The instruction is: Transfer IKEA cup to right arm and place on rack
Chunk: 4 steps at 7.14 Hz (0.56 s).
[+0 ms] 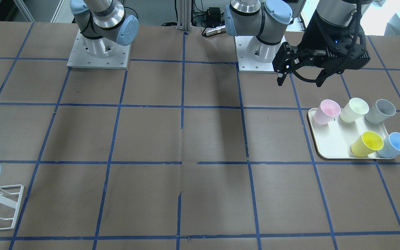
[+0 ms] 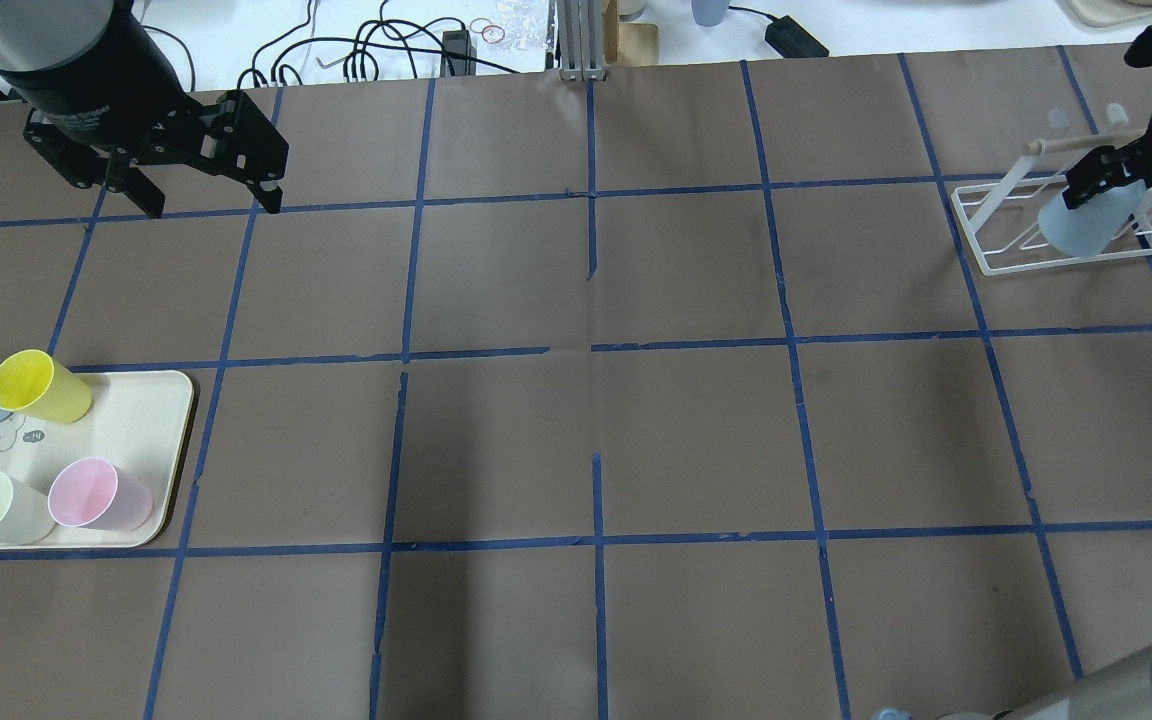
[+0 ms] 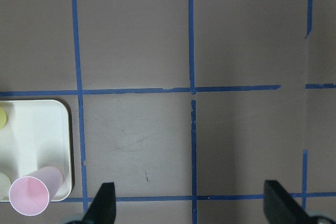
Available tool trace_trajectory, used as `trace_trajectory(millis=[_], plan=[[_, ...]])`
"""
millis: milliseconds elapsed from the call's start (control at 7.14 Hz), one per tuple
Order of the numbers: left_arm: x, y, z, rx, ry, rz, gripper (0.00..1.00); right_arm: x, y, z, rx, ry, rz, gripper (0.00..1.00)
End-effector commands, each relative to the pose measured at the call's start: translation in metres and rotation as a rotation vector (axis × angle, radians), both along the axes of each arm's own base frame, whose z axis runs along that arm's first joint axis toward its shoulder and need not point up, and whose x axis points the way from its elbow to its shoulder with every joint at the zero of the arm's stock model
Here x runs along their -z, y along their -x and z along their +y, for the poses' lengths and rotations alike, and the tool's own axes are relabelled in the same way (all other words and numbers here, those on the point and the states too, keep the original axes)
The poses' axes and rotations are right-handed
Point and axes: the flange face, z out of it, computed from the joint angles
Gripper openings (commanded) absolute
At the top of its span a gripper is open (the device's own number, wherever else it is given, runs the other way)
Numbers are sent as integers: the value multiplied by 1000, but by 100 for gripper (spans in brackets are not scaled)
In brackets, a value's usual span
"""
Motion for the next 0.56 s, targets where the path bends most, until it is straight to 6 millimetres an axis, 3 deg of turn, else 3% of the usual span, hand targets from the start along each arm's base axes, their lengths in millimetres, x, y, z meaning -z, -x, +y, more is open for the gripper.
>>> trace_trajectory(millis=[0,140,280,420], plan=[[0,1,1,1,1,1,100,13,2,-3,3,-18,-10,20],[0,0,0,0,1,2,100,12,2,-3,2,-17,-9,40],[-1,1,0,2,2,2,100,12,2,-4,-1,-17,-9,93],[-2,1,1,2,4,2,100,12,1,-3,-1,-18,-7,100]])
